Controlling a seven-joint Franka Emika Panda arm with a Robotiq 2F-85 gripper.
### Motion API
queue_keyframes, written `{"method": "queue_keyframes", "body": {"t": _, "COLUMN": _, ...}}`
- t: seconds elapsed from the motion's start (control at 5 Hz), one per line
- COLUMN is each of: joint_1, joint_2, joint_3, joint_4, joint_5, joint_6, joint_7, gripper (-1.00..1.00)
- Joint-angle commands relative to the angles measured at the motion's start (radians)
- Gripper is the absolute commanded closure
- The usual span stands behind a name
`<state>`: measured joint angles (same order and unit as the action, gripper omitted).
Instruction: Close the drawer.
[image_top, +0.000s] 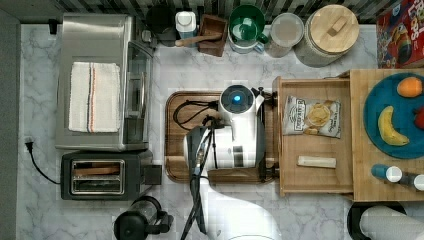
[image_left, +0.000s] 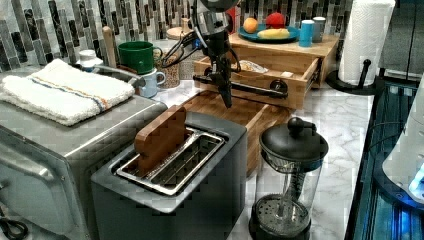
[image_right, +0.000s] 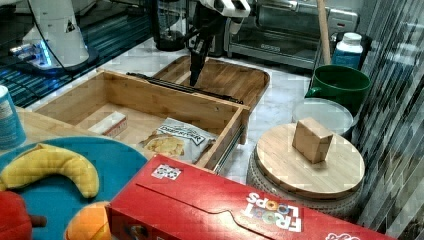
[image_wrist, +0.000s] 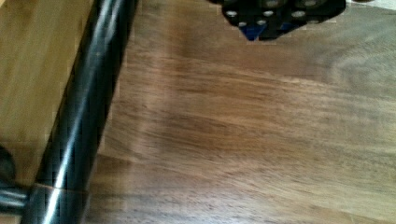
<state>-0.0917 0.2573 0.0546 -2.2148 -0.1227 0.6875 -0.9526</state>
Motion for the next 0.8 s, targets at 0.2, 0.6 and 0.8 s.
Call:
{"method": "queue_keyframes", "body": {"t": 0.2, "joint_1": -0.142, "joint_2": -0.002, "joint_3": -0.041, "joint_4": 0.071, "joint_5": 0.010, "joint_6": 0.076, "joint_7": -0.259, "gripper": 1.00}}
{"method": "queue_keyframes", "body": {"t": 0.6, "joint_1": -0.183, "joint_2": -0.001, "joint_3": -0.083, "joint_4": 0.115, "joint_5": 0.004, "joint_6": 0.032, "joint_7": -0.285, "gripper": 1.00}}
{"method": "queue_keyframes", "body": {"t": 0.8, "joint_1": -0.244, "joint_2": 0.028, "joint_3": -0.091, "joint_4": 0.145, "joint_5": 0.017, "joint_6": 0.061, "joint_7": -0.345, "gripper": 1.00}}
